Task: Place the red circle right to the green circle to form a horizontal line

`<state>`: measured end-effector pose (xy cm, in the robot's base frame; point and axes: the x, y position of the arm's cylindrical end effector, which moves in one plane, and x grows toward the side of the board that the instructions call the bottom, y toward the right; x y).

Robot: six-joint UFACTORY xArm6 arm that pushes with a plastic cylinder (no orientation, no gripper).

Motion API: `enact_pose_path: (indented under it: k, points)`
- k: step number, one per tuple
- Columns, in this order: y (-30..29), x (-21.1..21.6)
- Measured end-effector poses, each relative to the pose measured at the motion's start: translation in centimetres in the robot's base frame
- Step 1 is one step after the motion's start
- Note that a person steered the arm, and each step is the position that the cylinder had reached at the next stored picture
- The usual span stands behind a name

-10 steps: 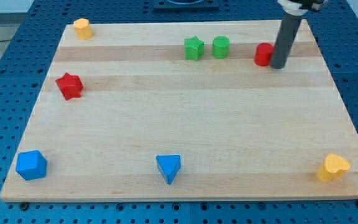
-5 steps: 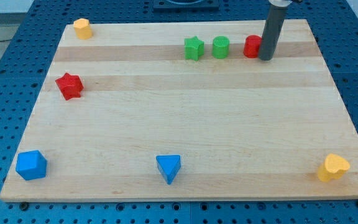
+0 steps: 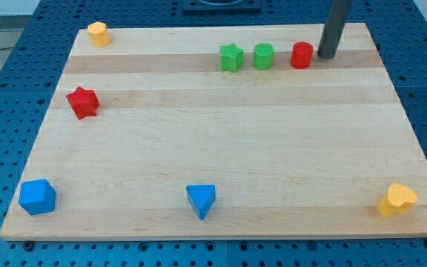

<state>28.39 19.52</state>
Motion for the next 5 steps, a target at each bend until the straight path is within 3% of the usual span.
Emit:
enact_pose_path:
  k: [5]
  points:
    - [-2.7,1.4]
